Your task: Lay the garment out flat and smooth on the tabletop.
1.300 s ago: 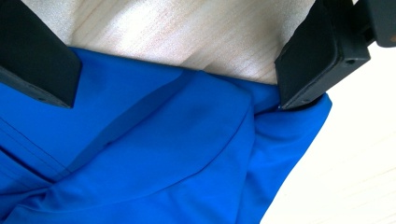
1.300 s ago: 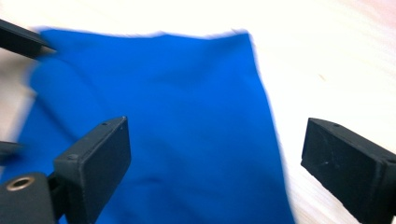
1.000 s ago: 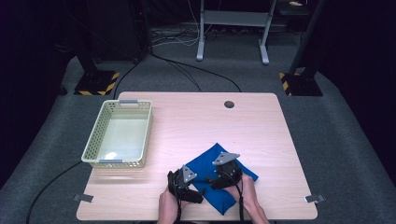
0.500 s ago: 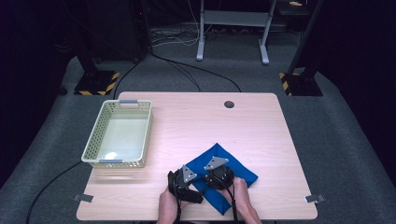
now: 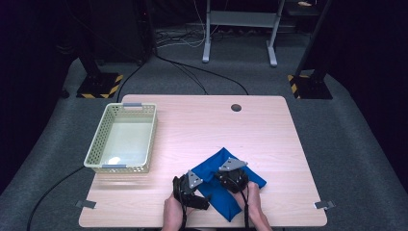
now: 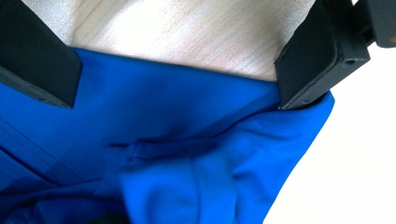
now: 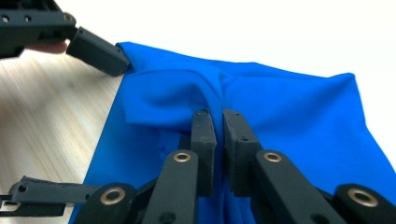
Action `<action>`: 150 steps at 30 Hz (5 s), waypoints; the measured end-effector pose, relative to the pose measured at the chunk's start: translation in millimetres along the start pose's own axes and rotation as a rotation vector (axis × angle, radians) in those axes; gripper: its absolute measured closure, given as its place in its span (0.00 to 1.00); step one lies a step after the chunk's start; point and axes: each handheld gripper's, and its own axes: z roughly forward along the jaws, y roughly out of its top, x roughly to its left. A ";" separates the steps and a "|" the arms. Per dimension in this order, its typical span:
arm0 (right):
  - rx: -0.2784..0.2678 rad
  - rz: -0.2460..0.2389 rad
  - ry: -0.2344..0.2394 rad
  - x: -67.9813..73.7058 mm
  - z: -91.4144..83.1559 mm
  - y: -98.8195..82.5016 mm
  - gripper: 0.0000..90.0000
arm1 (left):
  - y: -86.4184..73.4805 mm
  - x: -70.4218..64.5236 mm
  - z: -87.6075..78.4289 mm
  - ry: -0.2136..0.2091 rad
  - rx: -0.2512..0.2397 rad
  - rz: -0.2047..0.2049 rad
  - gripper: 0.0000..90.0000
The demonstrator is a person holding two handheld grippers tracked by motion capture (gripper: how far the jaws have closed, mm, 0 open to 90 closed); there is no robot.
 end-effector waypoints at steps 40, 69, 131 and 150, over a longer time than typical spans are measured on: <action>-0.146 0.103 -0.078 -46.2 -50.8 12.3 0.94 | 0.1 0.1 0.0 0.001 0.000 0.000 0.00; -0.155 0.117 -0.177 -86.3 -72.6 29.2 0.94 | 0.0 0.2 0.0 0.001 0.000 0.001 0.00; 0.163 0.356 -0.367 -204.4 14.1 20.9 0.85 | -0.1 0.0 -0.1 0.001 -0.001 0.000 0.00; -0.008 0.420 -0.261 -176.6 -41.7 -20.2 0.30 | -0.1 -0.2 -0.1 0.004 -0.002 -0.004 0.00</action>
